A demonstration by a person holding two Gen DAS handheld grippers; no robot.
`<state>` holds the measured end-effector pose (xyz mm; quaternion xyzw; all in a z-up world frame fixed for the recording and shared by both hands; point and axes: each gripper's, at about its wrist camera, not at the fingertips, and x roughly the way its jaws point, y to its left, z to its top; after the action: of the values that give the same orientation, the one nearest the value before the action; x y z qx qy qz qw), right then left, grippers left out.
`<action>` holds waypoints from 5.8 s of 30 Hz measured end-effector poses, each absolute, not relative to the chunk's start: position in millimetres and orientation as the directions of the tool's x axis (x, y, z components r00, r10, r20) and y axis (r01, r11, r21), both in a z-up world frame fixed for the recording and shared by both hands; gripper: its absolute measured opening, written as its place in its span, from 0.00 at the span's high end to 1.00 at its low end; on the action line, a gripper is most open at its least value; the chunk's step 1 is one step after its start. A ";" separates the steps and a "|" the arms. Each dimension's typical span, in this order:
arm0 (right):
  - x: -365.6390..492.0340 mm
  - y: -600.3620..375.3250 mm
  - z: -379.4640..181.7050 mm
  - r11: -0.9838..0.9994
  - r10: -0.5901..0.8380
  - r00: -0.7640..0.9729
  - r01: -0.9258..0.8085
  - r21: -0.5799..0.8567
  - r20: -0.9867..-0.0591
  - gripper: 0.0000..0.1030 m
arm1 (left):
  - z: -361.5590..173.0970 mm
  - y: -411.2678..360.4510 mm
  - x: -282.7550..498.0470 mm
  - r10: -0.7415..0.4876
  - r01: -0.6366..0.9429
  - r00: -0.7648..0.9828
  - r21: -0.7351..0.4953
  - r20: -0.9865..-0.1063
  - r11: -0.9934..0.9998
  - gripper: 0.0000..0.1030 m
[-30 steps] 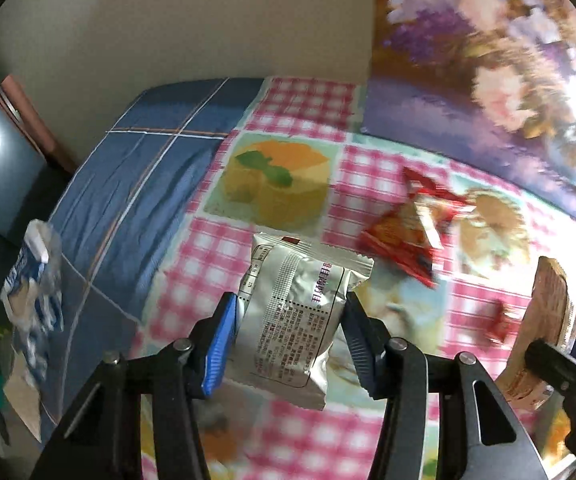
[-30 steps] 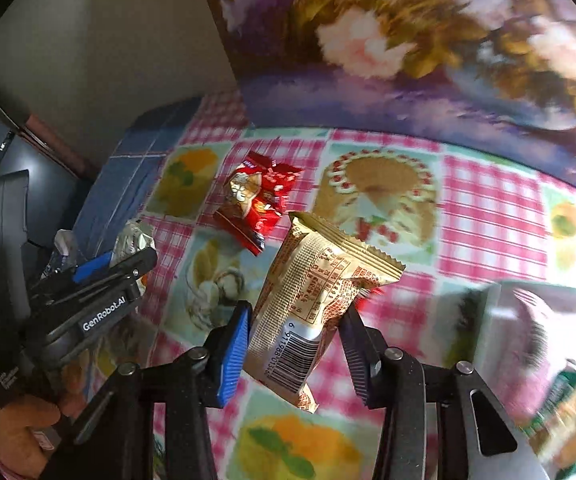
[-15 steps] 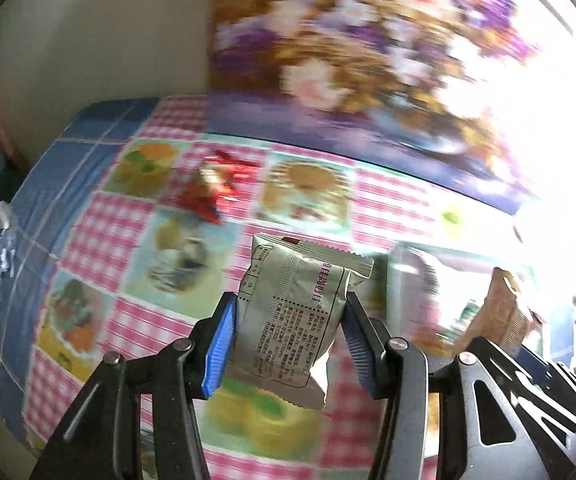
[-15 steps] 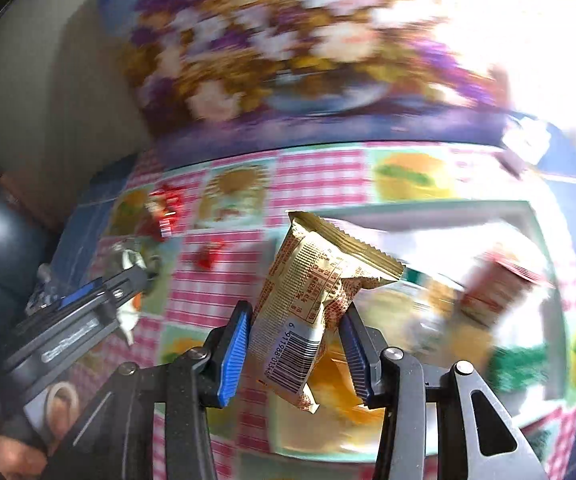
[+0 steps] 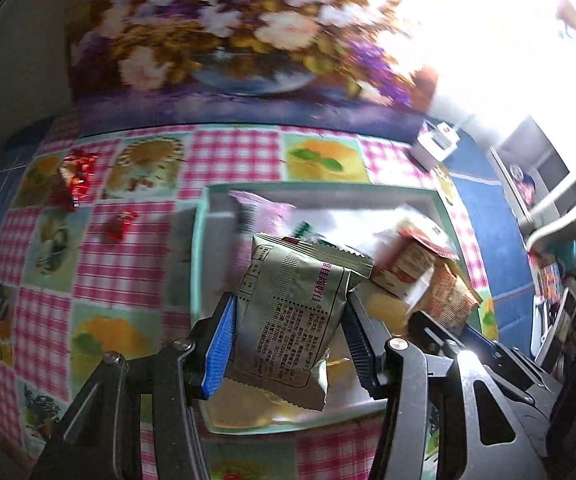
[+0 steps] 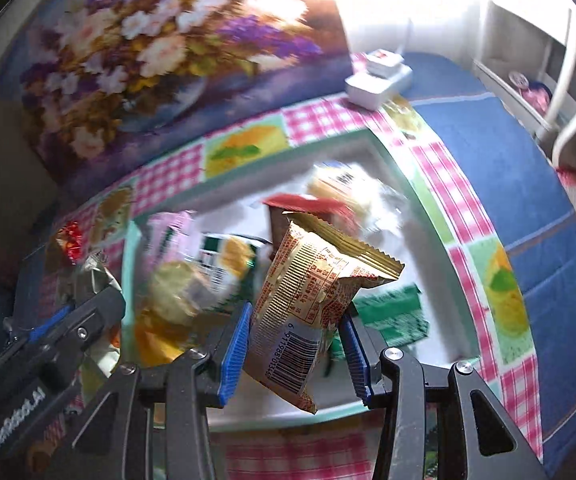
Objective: Organize snacks
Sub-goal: 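Carry the tan bread bag and white sachet over the white tray with both tools, then open the right tool to drop the bread bag while the left tool releases the sachet, then move both tools back from the tray toward the remaining snacks, then lower the right tool to the small red candy while the left tool reaches the red snack bag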
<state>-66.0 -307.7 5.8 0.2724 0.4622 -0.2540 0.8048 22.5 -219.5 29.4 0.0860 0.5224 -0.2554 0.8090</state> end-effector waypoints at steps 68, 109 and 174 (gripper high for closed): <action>-66.1 -294.7 2.1 0.784 -0.272 0.455 0.616 0.079 -0.848 0.00 | 6.1 -151.3 64.6 0.041 0.239 0.510 0.188 -0.859 0.953 0.13; 59.1 -165.1 44.3 0.939 -0.078 0.588 0.316 0.139 -0.805 0.00 | -0.2 13.5 130.5 0.080 -0.007 0.471 0.087 -0.878 0.996 0.13; 211.9 -148.7 -71.8 0.912 -0.003 0.304 0.391 0.122 -0.953 0.58 | -35.4 19.5 252.9 -0.096 0.263 0.394 0.012 -0.914 0.965 0.13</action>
<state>211.9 -148.7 -71.8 0.1683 0.5765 -0.1246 0.7898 252.9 19.5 -35.4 0.0773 0.5395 -0.1082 0.8314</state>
